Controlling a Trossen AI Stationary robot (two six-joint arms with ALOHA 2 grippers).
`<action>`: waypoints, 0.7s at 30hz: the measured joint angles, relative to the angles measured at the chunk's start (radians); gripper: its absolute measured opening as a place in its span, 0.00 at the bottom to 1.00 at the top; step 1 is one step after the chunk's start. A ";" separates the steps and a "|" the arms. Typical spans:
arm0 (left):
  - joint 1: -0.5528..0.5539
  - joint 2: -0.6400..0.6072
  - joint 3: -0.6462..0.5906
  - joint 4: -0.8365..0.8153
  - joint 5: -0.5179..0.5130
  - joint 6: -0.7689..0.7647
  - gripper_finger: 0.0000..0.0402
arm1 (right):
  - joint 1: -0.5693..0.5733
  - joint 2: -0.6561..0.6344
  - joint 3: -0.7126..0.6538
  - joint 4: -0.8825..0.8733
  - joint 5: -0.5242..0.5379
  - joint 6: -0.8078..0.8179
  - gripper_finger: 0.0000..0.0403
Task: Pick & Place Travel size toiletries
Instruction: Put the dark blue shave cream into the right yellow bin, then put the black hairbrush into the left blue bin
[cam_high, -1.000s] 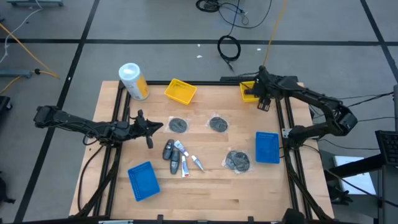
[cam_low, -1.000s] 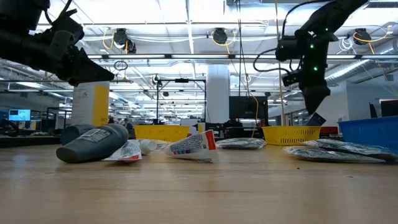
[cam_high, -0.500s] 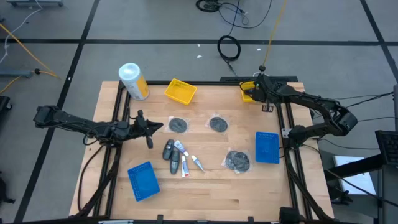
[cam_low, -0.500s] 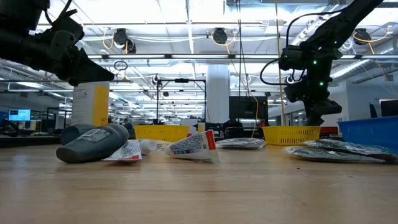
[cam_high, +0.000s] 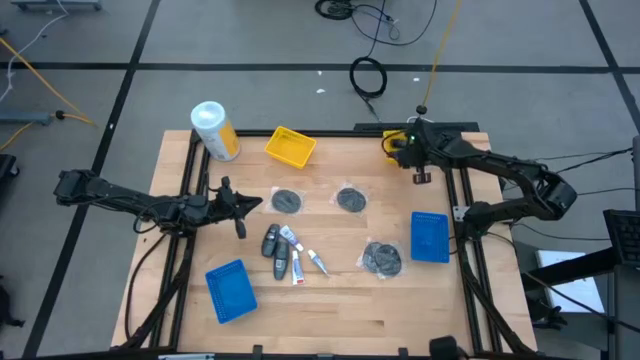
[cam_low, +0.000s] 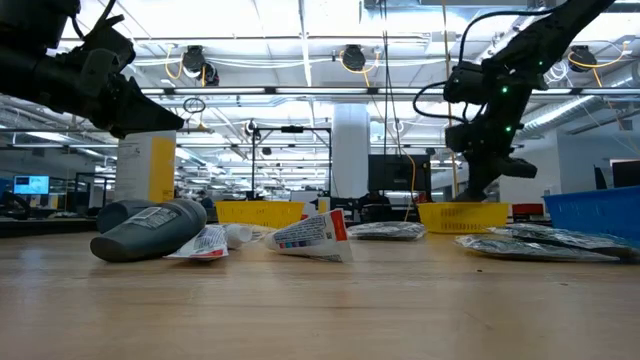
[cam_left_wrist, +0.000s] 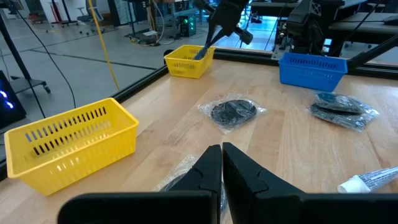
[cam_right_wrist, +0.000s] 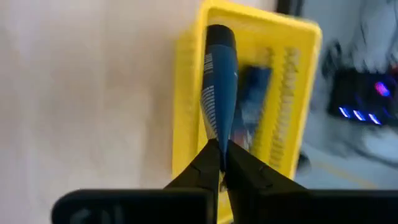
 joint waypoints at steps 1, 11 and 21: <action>0.000 0.000 0.000 0.000 0.000 0.000 0.04 | -0.013 0.002 0.000 0.008 -0.040 -0.001 0.01; 0.000 0.000 0.000 0.000 0.009 -0.001 0.04 | -0.069 0.025 -0.056 0.122 -0.099 0.057 0.14; 0.000 0.000 0.000 0.000 0.009 -0.001 0.04 | -0.022 -0.024 -0.057 0.147 0.015 0.126 0.46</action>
